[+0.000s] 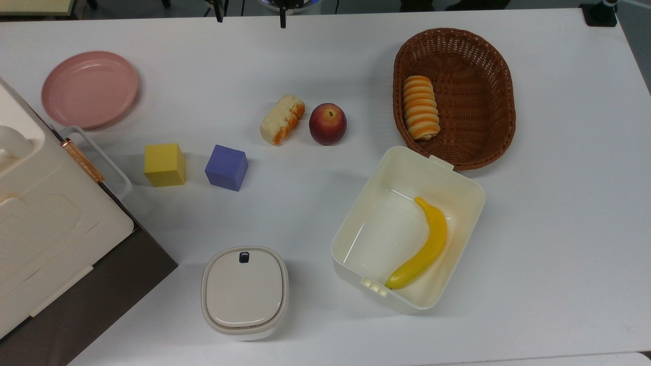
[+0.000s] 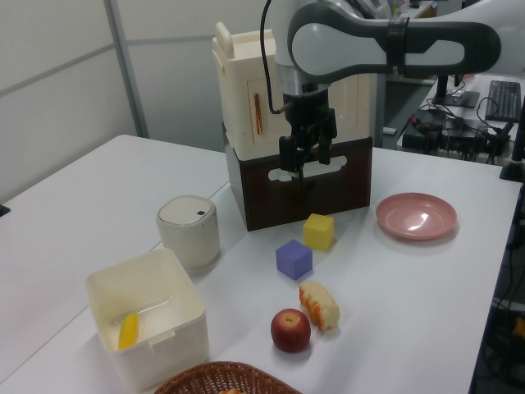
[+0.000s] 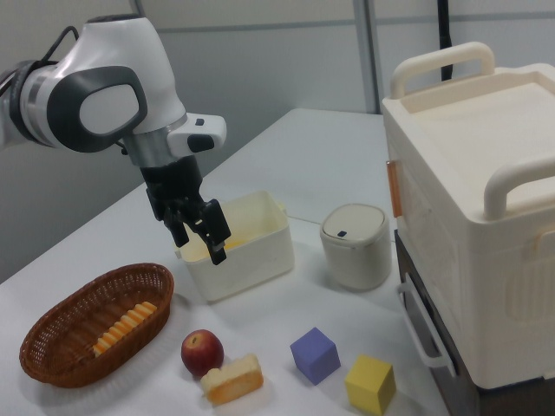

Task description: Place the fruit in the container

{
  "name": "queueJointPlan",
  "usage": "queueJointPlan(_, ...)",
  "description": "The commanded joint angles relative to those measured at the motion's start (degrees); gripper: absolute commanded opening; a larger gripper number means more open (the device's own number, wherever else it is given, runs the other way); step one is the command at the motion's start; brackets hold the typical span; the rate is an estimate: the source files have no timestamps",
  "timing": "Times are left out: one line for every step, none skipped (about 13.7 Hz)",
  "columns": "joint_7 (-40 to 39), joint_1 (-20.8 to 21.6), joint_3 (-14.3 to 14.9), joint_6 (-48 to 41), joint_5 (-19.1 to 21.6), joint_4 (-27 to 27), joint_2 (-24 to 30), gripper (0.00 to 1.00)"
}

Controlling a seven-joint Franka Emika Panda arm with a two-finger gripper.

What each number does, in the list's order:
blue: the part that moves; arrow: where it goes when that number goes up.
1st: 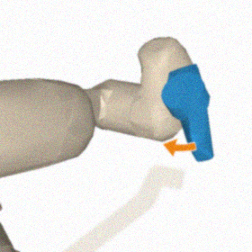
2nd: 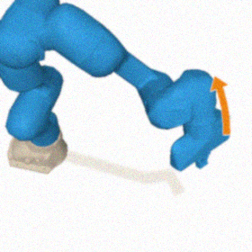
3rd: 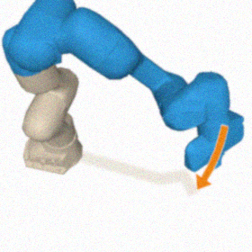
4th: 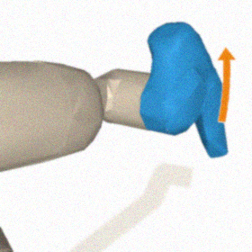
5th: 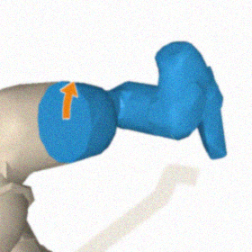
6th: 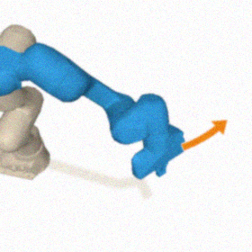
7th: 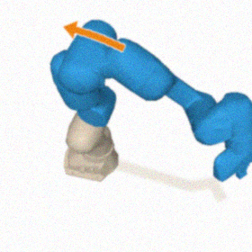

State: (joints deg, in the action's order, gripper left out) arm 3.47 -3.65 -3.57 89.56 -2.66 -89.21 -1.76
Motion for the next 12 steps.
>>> queueJointPlan(-0.2,0.0,-0.3,1.2,1.2,-2.2,1.2,1.00)
queueJointPlan(-0.1,0.0,-0.3,1.2,1.2,-2.2,1.2,1.00)
queueJointPlan(-0.2,0.0,-0.4,1.2,1.2,-2.3,1.2,1.00)
queueJointPlan(-0.2,-0.1,-0.4,1.2,1.3,-2.4,1.2,1.00)
queueJointPlan(0.0,0.0,-0.4,1.2,1.3,-2.4,1.1,1.00)
queueJointPlan(0.4,0.0,-0.4,1.3,1.4,-2.5,1.1,1.00)
queueJointPlan(0.4,0.0,-0.4,1.6,2.2,-2.7,1.1,1.00)
queueJointPlan(0.1,-0.1,-0.4,1.7,2.6,-2.9,1.1,1.00)
queueJointPlan(-0.1,-0.1,-0.4,1.7,2.8,-3.3,0.8,1.00)
queueJointPlan(-0.1,-0.1,-0.4,1.6,2.8,-3.6,0.5,1.00)
queueJointPlan(-0.1,0.0,-0.5,1.6,2.9,-3.9,0.4,1.00)
queueJointPlan(-0.1,0.1,-0.6,1.7,3.0,-4.8,0.4,1.00)
